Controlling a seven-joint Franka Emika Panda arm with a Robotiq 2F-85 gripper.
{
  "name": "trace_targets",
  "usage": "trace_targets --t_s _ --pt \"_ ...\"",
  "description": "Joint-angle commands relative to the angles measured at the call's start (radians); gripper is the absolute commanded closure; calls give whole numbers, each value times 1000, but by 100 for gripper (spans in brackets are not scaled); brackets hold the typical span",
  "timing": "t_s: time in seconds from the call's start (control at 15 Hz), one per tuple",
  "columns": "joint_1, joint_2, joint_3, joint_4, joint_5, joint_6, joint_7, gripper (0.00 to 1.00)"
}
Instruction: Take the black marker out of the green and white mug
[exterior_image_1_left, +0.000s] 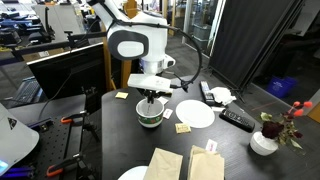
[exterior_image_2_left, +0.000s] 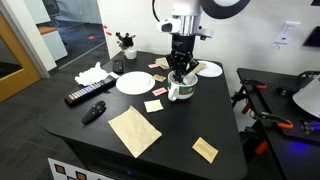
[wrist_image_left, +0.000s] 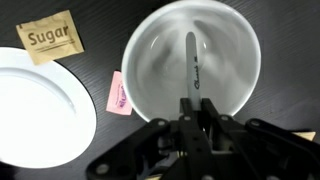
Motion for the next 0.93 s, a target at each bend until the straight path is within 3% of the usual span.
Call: trace_targets --t_s 0.0,0.47,0.87 --pt "17 -140 -5 -89 -10 5 37 96" --pt "86 -370 -23 -206 -22 -13 130 96" --pt "169 -528 -24 -295 -103 -33 281 96"
